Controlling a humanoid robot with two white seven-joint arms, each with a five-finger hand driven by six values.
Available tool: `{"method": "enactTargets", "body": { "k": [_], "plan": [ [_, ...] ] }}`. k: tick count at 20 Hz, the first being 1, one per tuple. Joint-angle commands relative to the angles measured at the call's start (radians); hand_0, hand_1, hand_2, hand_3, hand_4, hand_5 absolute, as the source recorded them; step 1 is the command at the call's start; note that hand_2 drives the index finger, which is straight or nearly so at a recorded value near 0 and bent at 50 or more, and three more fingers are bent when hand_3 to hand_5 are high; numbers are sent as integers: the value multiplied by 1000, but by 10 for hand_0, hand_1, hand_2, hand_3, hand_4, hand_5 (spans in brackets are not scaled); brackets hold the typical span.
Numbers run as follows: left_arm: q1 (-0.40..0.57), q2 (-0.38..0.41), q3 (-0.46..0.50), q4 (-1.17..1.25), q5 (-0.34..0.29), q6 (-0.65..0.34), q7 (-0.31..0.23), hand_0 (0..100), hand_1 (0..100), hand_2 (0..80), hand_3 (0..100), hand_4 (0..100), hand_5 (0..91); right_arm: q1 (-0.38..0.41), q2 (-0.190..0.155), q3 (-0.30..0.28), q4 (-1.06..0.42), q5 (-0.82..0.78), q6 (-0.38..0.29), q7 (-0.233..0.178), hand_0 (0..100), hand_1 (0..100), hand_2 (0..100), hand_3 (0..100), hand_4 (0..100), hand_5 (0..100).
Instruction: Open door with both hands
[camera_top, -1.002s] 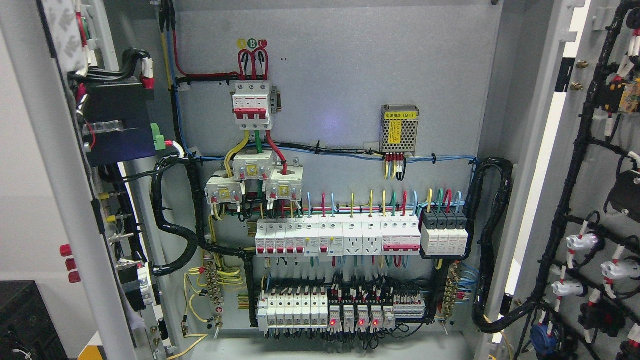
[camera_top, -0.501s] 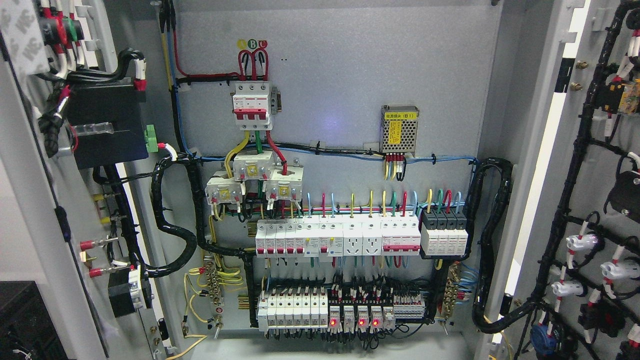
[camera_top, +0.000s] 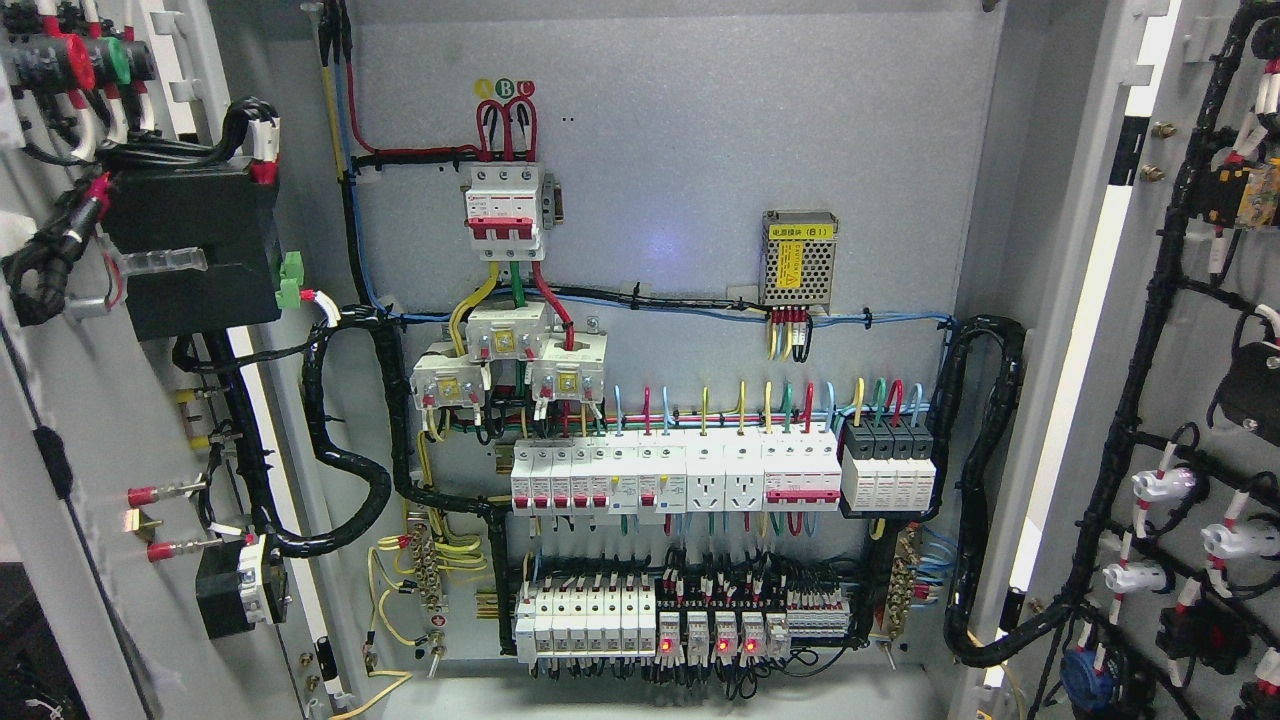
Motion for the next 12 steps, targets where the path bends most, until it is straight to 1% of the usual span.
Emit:
{"method": "enactTargets", "body": {
  "k": [1, 3, 7, 10, 12],
  "plan": [
    [128, 136, -245, -534, 71, -1, 3, 0, 0, 0, 0, 0, 0, -31, 11, 50, 59, 0, 0, 1, 191, 0, 0, 0, 0, 0],
    [163, 150, -250, -614, 73, -3, 3, 0, 0, 0, 0, 0, 0, -38, 11, 68, 75, 0, 0, 1, 191, 0, 0, 0, 0, 0],
    [237, 201, -281, -810, 73, -3, 3, 0, 0, 0, 0, 0, 0, -56, 11, 73, 79, 0, 0, 1, 191, 0, 0, 0, 0, 0],
    [268, 233, -282, -922, 73, -4, 3, 0, 0, 0, 0, 0, 0, -61, 10, 55, 78, -1, -2, 2, 191, 0, 0, 0, 0, 0],
    [271, 252, -281, -973, 74, -10, 3, 0, 0, 0, 0, 0, 0, -56, -3, 23, 76, -3, -2, 4, 191, 0, 0, 0, 0, 0]
  ]
}}
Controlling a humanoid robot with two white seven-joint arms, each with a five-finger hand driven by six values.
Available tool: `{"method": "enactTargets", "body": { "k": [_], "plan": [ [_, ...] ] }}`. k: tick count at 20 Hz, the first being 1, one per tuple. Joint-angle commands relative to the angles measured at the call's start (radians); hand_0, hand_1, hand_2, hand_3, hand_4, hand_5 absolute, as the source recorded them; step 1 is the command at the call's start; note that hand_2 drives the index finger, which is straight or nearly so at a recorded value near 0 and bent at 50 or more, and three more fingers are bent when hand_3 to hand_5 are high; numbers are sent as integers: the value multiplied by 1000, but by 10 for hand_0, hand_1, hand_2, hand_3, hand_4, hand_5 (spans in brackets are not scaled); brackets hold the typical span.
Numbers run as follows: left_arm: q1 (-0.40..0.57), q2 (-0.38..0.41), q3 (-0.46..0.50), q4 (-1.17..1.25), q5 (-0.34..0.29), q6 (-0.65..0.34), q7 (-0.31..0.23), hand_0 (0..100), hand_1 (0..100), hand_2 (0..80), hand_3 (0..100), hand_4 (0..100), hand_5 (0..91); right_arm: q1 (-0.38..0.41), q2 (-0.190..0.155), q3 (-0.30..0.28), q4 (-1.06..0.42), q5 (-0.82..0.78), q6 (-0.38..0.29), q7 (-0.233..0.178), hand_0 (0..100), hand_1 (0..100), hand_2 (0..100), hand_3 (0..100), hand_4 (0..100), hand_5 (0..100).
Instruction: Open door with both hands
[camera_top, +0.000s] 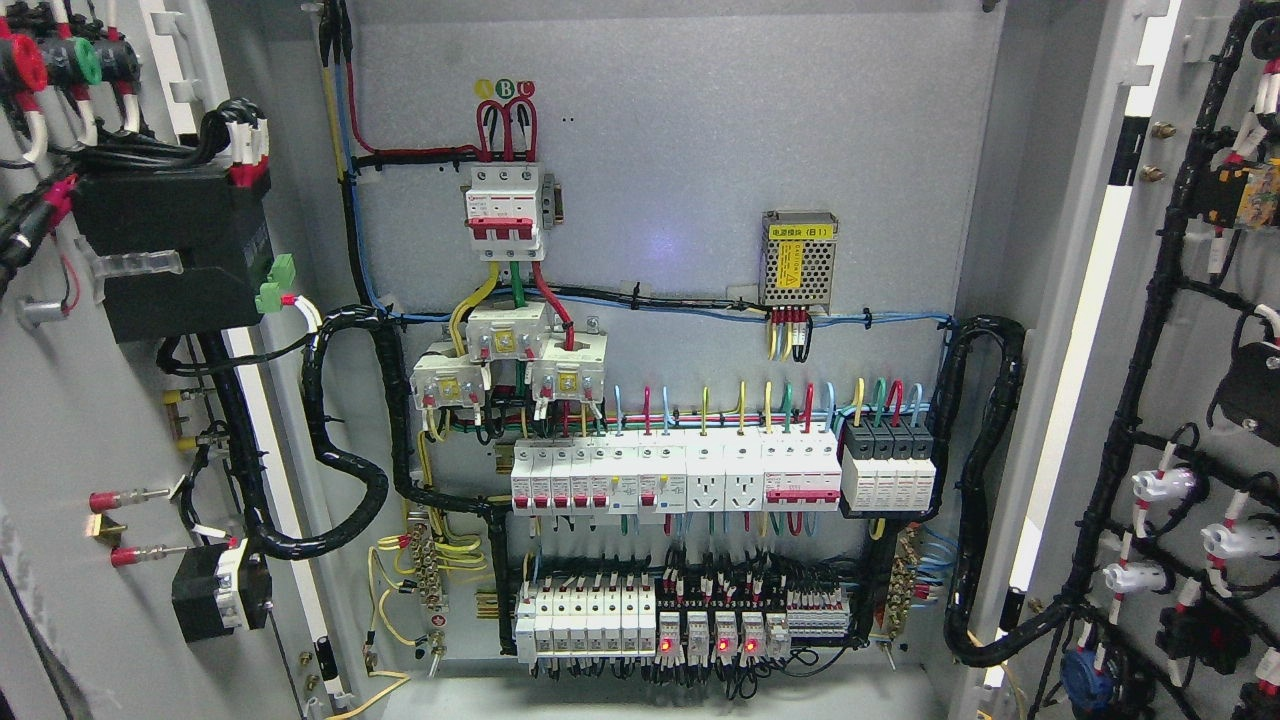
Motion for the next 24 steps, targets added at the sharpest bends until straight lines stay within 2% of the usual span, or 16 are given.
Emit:
{"method": "enactTargets", "body": {
  "k": [1, 2, 5, 7, 10, 12, 15, 17, 19, 21, 24],
  "plan": [
    [62, 126, -101, -469, -8, -16, 1, 0, 0, 0, 0, 0, 0, -5, -14, -36, 25, -5, -2, 2, 191, 0, 0, 0, 0, 0],
    [61, 133, -101, -493, -5, -27, 1, 0, 0, 0, 0, 0, 0, -1, -23, -50, 25, -7, -2, 2, 191, 0, 0, 0, 0, 0],
    [61, 158, -101, -555, 11, -70, 1, 0, 0, 0, 0, 0, 0, 8, -104, -98, 18, -11, -10, 3, 191, 0, 0, 0, 0, 0],
    [59, 170, -101, -593, 12, -93, 1, 0, 0, 0, 0, 0, 0, 25, -165, -136, 15, -11, -43, 3, 191, 0, 0, 0, 0, 0],
    [54, 175, -103, -637, 18, -96, 1, 0, 0, 0, 0, 0, 0, 62, -237, -207, 11, -11, -97, 2, 191, 0, 0, 0, 0, 0],
    [48, 173, -103, -670, 54, -96, 1, 0, 0, 0, 0, 0, 0, 94, -257, -245, -6, -13, -156, 2, 191, 0, 0, 0, 0, 0],
    [38, 173, -103, -706, 75, -111, 1, 0, 0, 0, 0, 0, 0, 152, -305, -261, -79, -11, -282, -3, 191, 0, 0, 0, 0, 0],
    [27, 173, -101, -714, 75, -136, 1, 0, 0, 0, 0, 0, 0, 189, -328, -261, -125, -8, -344, -34, 191, 0, 0, 0, 0, 0],
    [21, 172, -101, -720, 77, -153, 1, 0, 0, 0, 0, 0, 0, 246, -362, -271, -173, -10, -390, -98, 191, 0, 0, 0, 0, 0],
    [19, 172, -101, -737, 97, -160, 1, 0, 0, 0, 0, 0, 0, 286, -382, -276, -205, -13, -410, -147, 191, 0, 0, 0, 0, 0],
    [15, 172, -101, -776, 155, -159, 1, 0, 0, 0, 0, 0, 0, 340, -399, -326, -265, -13, -415, -189, 191, 0, 0, 0, 0, 0]
  ]
}}
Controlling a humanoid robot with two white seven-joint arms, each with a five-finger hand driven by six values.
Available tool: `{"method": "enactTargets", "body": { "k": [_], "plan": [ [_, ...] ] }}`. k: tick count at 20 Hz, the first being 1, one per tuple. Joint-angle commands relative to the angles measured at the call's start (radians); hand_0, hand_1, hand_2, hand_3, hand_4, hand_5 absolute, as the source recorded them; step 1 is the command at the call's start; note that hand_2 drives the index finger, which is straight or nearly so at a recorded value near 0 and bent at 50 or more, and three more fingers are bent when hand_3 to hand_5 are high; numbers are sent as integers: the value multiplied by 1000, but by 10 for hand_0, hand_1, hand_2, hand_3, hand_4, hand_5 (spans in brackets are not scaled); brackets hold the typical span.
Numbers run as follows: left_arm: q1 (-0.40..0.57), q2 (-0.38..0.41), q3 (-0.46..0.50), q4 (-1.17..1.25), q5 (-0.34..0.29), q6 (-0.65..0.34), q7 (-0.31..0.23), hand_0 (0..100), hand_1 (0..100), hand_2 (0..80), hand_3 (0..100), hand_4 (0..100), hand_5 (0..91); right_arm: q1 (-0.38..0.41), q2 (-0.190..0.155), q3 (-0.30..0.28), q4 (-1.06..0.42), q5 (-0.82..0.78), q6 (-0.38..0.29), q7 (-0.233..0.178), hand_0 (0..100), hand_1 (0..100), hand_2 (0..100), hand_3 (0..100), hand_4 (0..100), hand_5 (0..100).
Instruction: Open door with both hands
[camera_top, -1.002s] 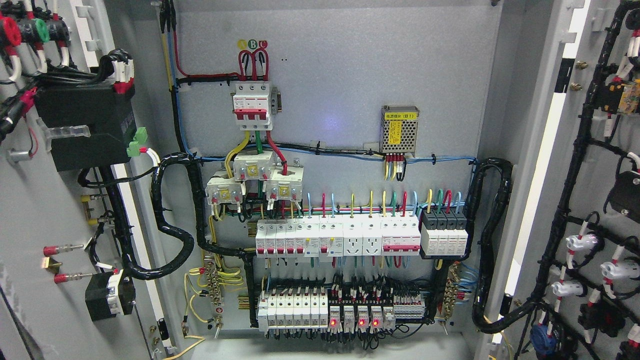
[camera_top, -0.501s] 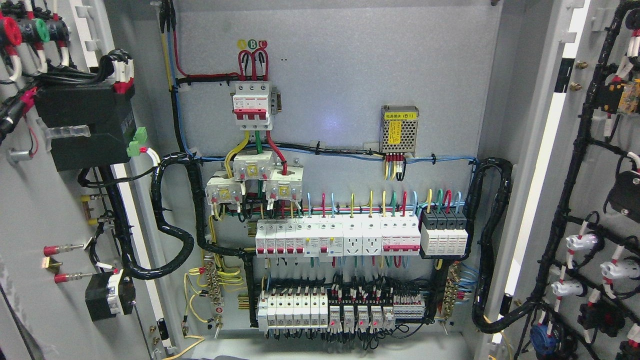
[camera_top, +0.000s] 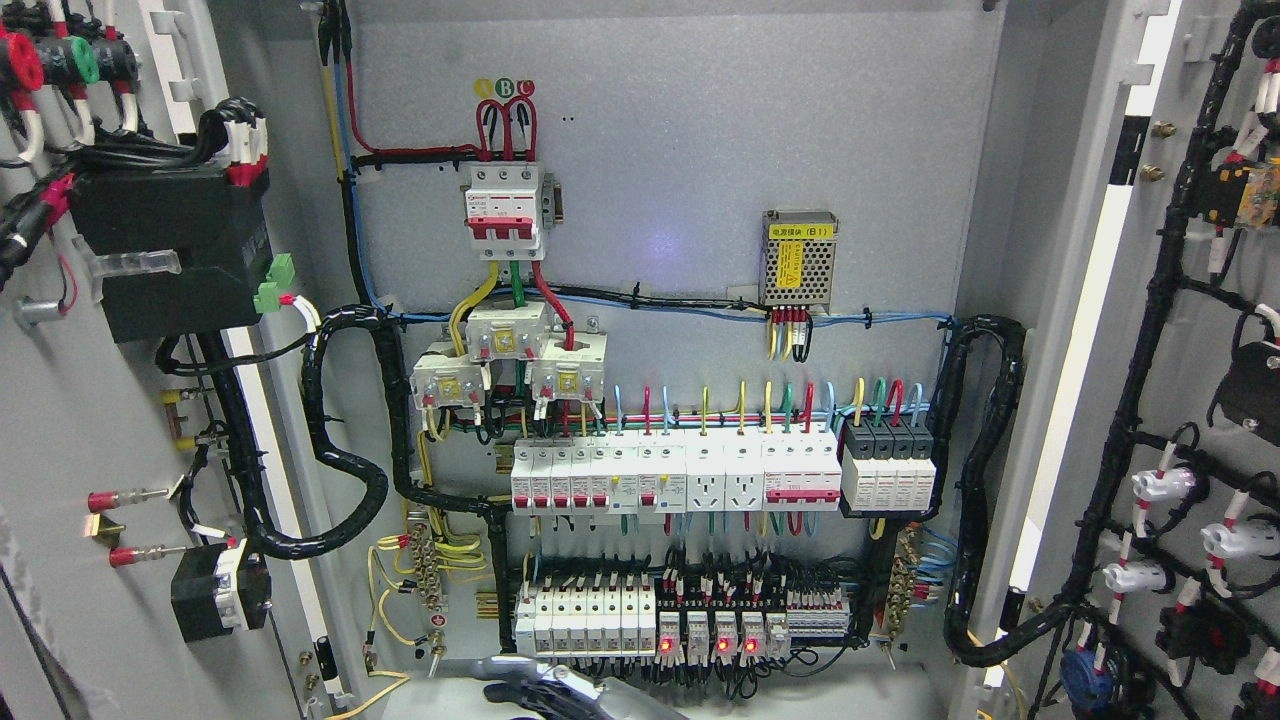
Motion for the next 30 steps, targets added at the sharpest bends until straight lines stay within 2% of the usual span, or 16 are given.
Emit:
{"method": "enactTargets", "body": {
  "k": [1, 4, 6, 10, 15, 23, 26, 30],
  "plan": [
    [-14, 23, -9, -174, 72, -5, -1, 0, 0, 0, 0, 0, 0, 121, -130, -122, -173, -1, -16, -67, 191, 0, 0, 0, 0, 0],
    [-31, 24, -5, -194, 92, -5, -1, 0, 0, 0, 0, 0, 0, 160, -165, -168, -208, -1, -16, -116, 191, 0, 0, 0, 0, 0],
    [-52, 27, -2, -195, 114, -5, -1, 0, 0, 0, 0, 0, 0, 206, -188, -200, -267, -3, -16, -120, 191, 0, 0, 0, 0, 0],
    [-56, 41, 4, -223, 119, -31, -1, 0, 0, 0, 0, 0, 0, 271, -202, -280, -331, -3, -17, -120, 191, 0, 0, 0, 0, 0],
    [-54, 41, 36, -223, 118, -109, -1, 0, 0, 0, 0, 0, 0, 315, -200, -338, -331, -3, -68, -122, 191, 0, 0, 0, 0, 0],
    [-68, 17, 61, -227, 119, -114, -1, 0, 0, 0, 0, 0, 0, 420, -202, -495, -331, -3, -211, -124, 191, 0, 0, 0, 0, 0],
    [-86, 17, 60, -246, 119, -123, -1, 0, 0, 0, 0, 0, 0, 460, -202, -522, -331, -3, -246, -122, 191, 0, 0, 0, 0, 0],
    [-123, 15, 60, -258, 118, -182, 1, 0, 0, 0, 0, 0, 0, 510, -203, -556, -331, -3, -281, -122, 191, 0, 0, 0, 0, 0]
  ]
}}
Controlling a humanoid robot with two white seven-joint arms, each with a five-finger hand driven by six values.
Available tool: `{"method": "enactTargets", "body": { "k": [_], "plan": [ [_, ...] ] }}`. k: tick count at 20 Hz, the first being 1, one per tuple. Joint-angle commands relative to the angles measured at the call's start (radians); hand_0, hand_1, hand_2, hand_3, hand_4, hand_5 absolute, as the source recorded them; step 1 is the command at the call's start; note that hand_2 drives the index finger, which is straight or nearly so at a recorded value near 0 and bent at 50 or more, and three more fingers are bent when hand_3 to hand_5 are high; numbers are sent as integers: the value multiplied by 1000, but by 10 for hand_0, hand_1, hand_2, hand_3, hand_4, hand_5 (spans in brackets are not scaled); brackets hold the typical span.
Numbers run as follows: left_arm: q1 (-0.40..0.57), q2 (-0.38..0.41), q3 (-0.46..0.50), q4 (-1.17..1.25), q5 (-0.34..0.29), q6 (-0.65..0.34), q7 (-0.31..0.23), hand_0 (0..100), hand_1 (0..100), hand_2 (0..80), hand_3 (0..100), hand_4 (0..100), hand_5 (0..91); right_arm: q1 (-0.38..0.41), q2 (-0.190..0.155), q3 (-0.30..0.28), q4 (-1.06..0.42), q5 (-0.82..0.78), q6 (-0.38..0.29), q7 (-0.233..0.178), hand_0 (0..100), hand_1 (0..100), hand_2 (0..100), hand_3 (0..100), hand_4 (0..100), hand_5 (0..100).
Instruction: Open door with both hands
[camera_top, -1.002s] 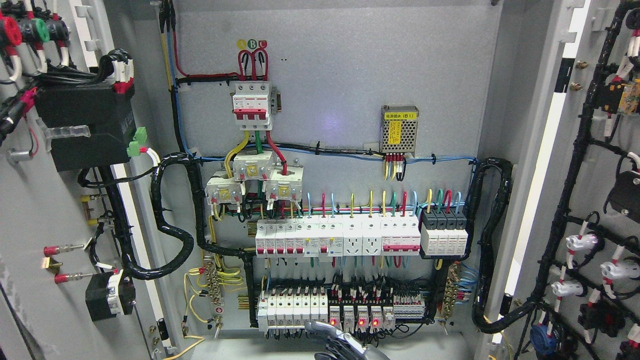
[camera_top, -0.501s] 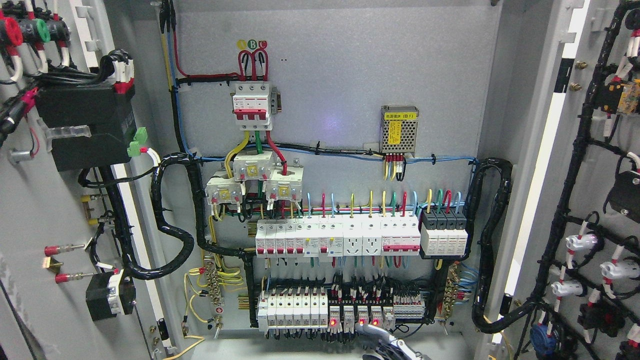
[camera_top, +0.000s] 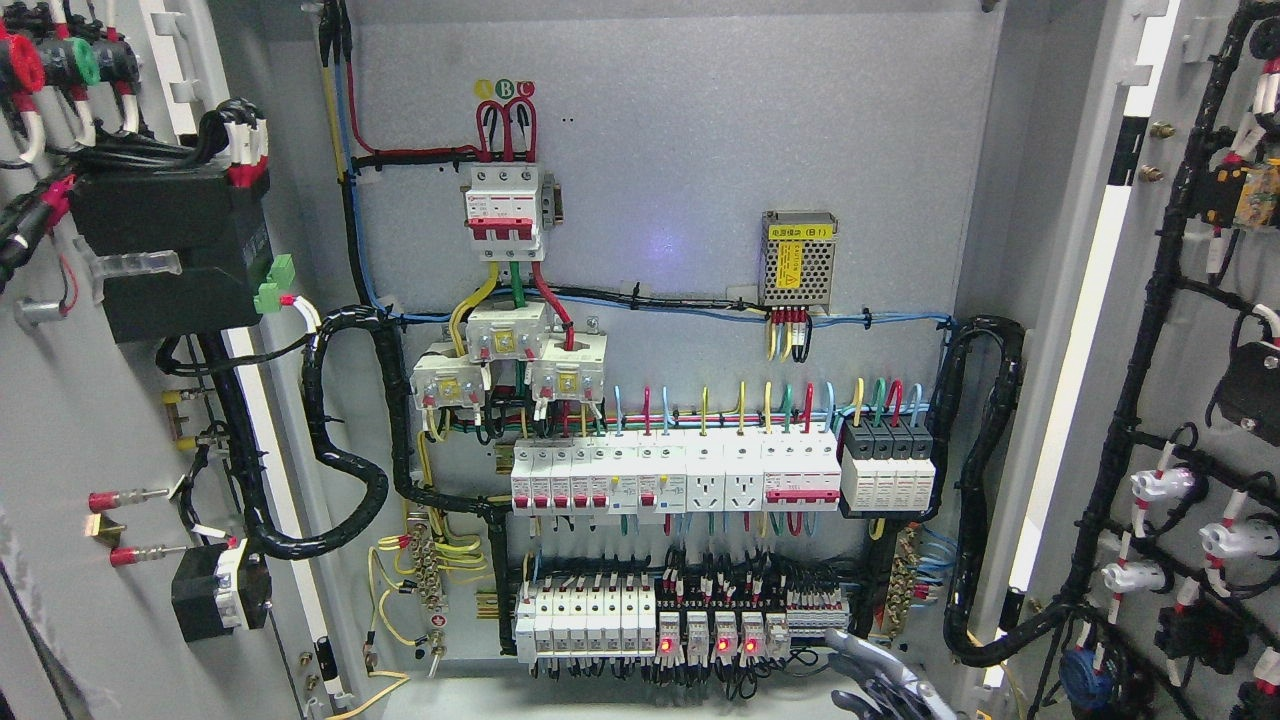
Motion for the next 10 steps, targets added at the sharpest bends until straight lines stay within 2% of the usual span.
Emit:
{"method": "enactTargets", "body": {
  "k": [1, 7, 10],
  "plan": [
    [-39, -9, 15, -42, 0, -47, 1, 0, 0, 0, 0, 0, 0, 87, -17, -149, -29, 0, -34, 6, 191, 0, 0, 0, 0, 0],
    [-100, -13, 37, -48, 1, -58, 3, 0, 0, 0, 0, 0, 0, 159, -14, -186, -29, 0, -69, 7, 190, 0, 0, 0, 0, 0],
    [-125, -24, 50, -48, 1, -88, 4, 0, 0, 0, 0, 0, 0, 170, -5, -214, -29, -3, -114, 6, 190, 0, 0, 0, 0, 0]
  ]
}}
